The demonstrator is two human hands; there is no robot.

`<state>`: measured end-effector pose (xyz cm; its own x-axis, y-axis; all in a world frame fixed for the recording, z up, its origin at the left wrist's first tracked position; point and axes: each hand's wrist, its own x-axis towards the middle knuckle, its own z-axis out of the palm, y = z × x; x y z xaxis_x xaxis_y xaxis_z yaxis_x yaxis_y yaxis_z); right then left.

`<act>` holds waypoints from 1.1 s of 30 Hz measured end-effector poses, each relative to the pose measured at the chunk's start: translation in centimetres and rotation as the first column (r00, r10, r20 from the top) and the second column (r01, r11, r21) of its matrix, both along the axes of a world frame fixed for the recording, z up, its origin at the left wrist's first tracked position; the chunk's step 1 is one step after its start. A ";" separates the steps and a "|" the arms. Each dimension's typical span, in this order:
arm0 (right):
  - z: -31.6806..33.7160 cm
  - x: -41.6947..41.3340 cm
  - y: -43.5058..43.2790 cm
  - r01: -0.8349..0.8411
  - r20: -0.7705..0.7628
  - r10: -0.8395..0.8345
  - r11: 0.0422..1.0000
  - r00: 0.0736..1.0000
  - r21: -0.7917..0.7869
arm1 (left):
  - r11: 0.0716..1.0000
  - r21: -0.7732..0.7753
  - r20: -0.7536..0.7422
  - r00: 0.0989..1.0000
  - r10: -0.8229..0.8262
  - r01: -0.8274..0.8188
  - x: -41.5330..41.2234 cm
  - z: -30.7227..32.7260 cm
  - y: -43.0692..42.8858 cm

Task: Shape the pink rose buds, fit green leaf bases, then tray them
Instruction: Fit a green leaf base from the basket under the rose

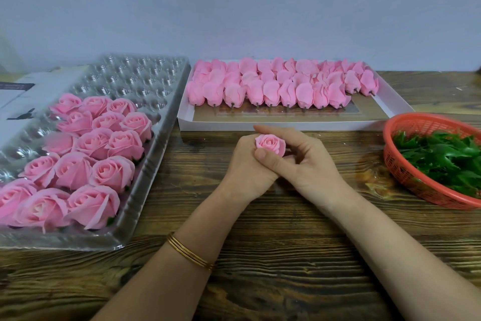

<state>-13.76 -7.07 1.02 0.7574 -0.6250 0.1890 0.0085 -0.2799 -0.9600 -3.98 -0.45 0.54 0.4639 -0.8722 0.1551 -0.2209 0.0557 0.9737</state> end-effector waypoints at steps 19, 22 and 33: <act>0.1 0.1 0.5 0.066 0.102 -0.052 0.988 0.993 -0.141 | 0.999 -0.024 0.018 0.999 0.047 -0.047 0.0 -0.3 -0.1; -0.1 0.3 0.6 0.057 0.058 -0.046 0.981 0.997 -0.188 | 0.998 -0.026 0.032 0.998 0.059 -0.058 0.0 -0.3 -0.3; -0.5 0.2 0.7 0.011 -0.044 -0.021 0.974 0.999 -0.225 | 0.995 -0.051 0.031 0.996 0.083 -0.081 0.0 -0.3 -0.2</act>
<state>-13.54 -6.33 0.53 0.7588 -0.5828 0.2908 -0.0405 -0.4879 -0.8720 -4.00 -0.62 0.23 0.5272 -0.8225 0.2135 -0.2588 0.0839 0.9623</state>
